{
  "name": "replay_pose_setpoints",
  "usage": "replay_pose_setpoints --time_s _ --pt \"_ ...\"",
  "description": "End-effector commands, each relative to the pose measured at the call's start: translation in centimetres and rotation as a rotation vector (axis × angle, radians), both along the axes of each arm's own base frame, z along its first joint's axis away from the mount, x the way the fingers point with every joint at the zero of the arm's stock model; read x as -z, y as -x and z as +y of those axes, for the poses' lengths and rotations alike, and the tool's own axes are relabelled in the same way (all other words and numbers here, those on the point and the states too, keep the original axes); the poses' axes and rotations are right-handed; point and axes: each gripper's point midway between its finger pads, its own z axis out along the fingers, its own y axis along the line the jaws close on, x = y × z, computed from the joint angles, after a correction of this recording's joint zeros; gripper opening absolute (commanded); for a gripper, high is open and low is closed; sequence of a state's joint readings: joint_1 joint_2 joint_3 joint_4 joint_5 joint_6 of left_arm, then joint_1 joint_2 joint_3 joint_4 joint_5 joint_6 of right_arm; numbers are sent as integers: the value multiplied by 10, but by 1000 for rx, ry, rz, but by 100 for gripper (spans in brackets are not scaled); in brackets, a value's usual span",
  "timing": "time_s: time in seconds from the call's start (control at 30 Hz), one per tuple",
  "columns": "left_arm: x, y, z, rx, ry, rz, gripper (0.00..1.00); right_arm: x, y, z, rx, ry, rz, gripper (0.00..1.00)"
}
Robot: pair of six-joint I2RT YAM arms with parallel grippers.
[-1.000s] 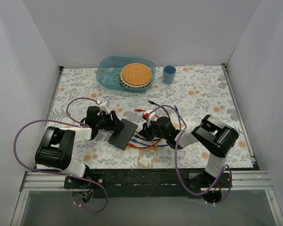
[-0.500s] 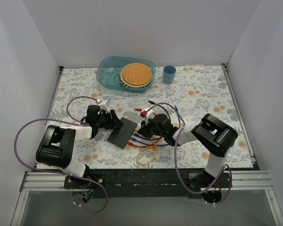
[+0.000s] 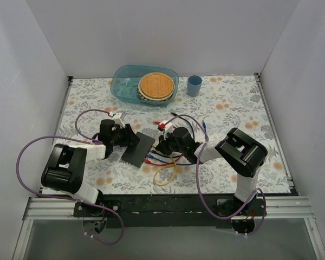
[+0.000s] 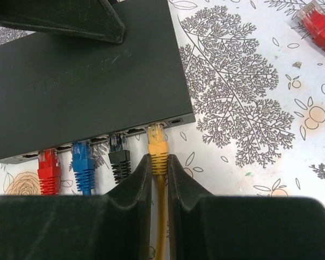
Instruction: Insert the plug into the switch port
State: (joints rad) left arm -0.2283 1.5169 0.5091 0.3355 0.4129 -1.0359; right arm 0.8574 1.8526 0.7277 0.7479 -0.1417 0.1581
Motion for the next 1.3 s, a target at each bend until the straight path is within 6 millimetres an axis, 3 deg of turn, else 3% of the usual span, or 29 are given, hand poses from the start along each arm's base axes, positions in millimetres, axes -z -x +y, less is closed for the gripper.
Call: replay_pose_setpoints --time_s 0.0,0.2,0.33,0.37,0.43,0.47,0.57,0.83,0.97,1.1,1.27 --pt "-14 81 -72 372 216 184 29 -78 -19 56 -52 -232 -147 1" --pt "-11 76 -67 321 184 193 30 -74 -18 51 -43 -207 -136 1" --pt "-10 55 -54 192 102 175 55 -64 -13 36 -12 -165 -120 1" --pt "-9 49 -49 153 74 166 65 -64 -12 33 -6 -160 -118 1" --pt "-17 40 -44 110 52 144 75 -57 -8 21 15 -126 -109 1" --pt "-20 36 -42 91 43 134 85 -56 -7 18 21 -118 -109 1" --pt "-32 22 -33 8 8 101 98 -52 -5 4 55 -74 -107 2" --pt "-90 -5 -16 -134 -3 -63 98 -65 -10 -21 147 -27 -134 23" --pt "-120 -3 -11 -154 12 -112 98 -75 -15 -30 192 -13 -147 40" --pt "-146 0 -10 -162 47 -170 98 -88 -19 -39 246 3 -163 62" --pt "-166 6 -8 -165 73 -213 98 -111 -23 -55 308 14 -200 76"
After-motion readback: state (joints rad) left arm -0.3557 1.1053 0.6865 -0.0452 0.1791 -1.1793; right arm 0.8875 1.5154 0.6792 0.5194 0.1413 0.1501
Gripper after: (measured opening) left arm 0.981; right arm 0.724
